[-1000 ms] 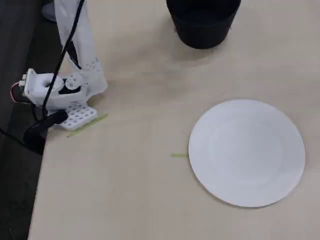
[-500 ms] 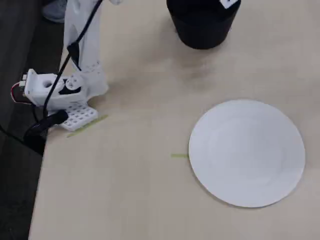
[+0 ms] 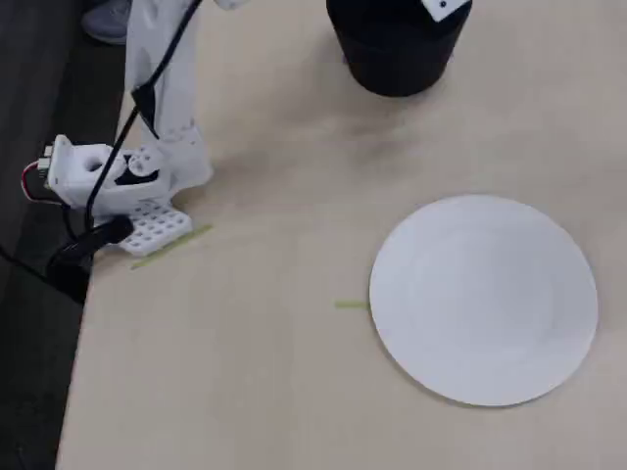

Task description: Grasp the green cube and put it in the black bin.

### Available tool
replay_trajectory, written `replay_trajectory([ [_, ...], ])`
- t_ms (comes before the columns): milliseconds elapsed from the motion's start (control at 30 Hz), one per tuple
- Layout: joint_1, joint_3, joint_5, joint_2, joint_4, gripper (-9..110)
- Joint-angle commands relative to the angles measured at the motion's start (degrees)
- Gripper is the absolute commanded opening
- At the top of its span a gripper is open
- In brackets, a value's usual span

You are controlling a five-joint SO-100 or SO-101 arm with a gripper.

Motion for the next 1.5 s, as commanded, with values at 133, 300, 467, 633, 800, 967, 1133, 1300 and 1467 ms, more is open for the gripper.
replay_trajectory([
  [133,22.50,15.29,-0.79,34.28,2.99,0],
  [300,33.49,47.55,-2.11,66.97,-9.84,0],
  [467,33.66,77.87,0.26,91.05,-20.74,0],
  [633,32.87,92.64,-0.88,99.32,-23.55,0],
  [800,33.57,105.12,-0.88,106.70,-26.02,0],
  [967,33.05,115.75,0.35,117.86,-24.52,0],
  [1133,32.17,119.71,-1.14,118.30,-23.73,0],
  [1300,33.40,124.28,-2.46,118.30,-25.05,0],
  [1467,33.40,125.16,-2.37,118.30,-25.14,0],
])
